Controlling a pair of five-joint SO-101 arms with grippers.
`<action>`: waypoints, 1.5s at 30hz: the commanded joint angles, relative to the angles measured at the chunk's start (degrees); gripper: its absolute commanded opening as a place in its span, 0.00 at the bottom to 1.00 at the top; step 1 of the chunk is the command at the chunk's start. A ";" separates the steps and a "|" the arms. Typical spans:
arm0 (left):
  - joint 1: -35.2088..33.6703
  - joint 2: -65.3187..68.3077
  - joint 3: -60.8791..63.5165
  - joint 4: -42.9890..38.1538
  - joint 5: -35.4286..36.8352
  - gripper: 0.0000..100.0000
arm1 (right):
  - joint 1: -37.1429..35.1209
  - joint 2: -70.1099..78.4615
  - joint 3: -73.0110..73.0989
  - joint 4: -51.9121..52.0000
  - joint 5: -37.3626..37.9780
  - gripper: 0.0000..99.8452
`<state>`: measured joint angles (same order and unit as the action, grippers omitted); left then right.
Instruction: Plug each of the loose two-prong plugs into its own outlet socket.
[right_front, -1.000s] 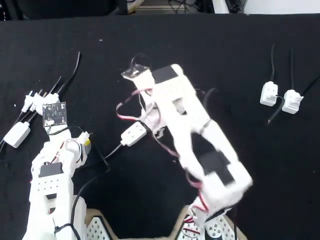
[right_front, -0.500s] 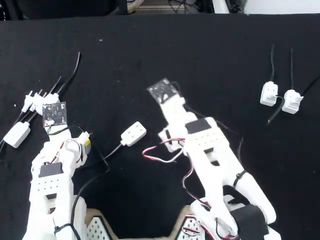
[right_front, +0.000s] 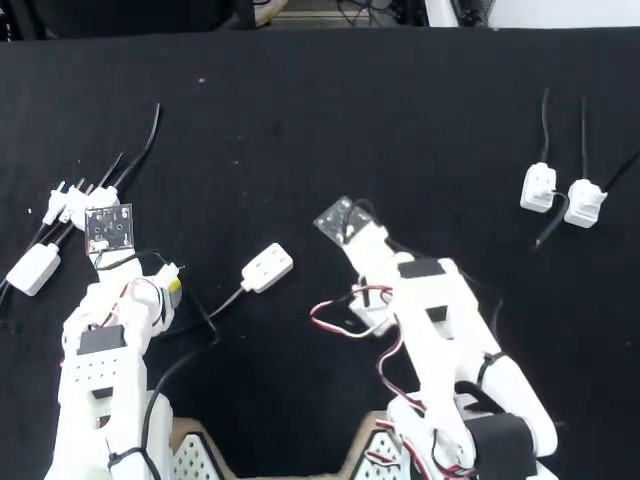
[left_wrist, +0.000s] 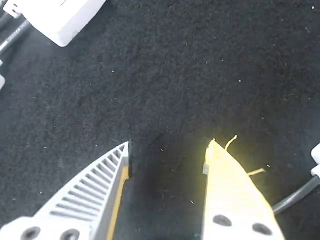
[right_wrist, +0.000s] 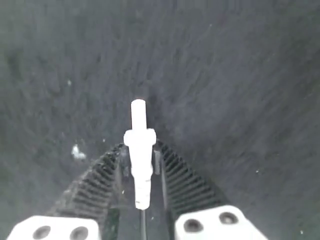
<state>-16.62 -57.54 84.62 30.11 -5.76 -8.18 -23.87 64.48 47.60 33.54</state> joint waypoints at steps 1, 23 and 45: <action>-0.57 -0.88 -0.40 -0.09 0.53 0.24 | 2.11 -0.31 0.84 -0.44 2.99 0.01; -0.57 -0.88 -0.40 -0.09 0.53 0.24 | 5.27 -0.66 -0.40 1.41 3.78 0.10; -0.66 -0.88 -0.40 0.09 0.53 0.24 | 4.92 -0.22 -2.51 1.85 3.43 0.09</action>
<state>-16.62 -57.54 84.62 30.11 -5.76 -3.96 -23.87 62.29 51.82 36.88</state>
